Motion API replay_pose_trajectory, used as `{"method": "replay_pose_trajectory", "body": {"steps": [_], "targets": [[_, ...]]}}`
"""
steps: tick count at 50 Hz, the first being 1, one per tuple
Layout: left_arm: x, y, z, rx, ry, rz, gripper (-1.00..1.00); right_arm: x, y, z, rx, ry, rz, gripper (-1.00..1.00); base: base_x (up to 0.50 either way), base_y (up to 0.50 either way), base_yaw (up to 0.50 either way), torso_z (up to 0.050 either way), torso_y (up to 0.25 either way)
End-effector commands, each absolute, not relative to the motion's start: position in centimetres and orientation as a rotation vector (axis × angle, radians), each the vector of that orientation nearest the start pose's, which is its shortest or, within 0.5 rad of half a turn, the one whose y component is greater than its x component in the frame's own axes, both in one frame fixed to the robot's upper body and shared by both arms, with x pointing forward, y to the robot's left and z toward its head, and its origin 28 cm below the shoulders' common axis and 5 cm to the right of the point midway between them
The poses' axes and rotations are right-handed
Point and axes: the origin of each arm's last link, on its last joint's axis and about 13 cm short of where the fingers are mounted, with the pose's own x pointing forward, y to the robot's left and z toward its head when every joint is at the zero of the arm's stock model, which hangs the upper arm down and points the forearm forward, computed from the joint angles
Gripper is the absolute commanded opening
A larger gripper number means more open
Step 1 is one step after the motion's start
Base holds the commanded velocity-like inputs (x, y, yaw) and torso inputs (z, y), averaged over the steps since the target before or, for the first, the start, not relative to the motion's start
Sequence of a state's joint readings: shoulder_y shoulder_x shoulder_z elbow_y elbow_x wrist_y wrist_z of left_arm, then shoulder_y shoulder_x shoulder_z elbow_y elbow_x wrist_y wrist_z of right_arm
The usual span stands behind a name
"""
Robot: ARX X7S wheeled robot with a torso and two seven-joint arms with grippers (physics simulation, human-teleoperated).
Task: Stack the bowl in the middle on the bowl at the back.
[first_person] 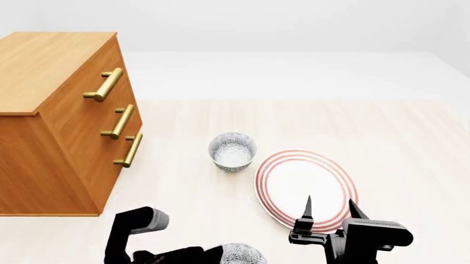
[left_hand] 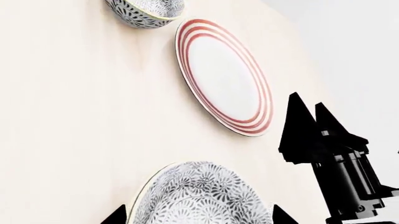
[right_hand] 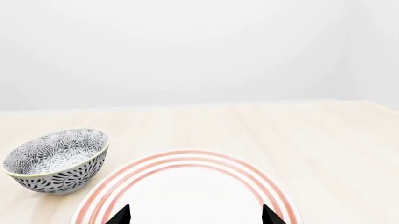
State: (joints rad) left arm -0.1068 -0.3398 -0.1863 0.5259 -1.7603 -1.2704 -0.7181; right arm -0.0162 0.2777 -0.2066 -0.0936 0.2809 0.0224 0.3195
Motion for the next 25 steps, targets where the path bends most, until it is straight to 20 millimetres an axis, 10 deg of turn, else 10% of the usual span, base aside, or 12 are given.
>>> {"method": "replay_pose_trajectory", "body": {"steps": [1,25], "targets": [[15.6,22.4,14.4,-0.523,0.546,-0.455,1.00,20.2,-11.6,2.5,0.010,0.006,-0.094,1.00,0.00,0.00,0.00,0.000,0.000],[16.8,22.9,15.5,-0.325,-0.107,-0.390,1.00,19.7,-11.6,3.4,-0.005,-0.016,-0.105,1.00,0.00,0.00,0.00,0.000,0.000]]}}
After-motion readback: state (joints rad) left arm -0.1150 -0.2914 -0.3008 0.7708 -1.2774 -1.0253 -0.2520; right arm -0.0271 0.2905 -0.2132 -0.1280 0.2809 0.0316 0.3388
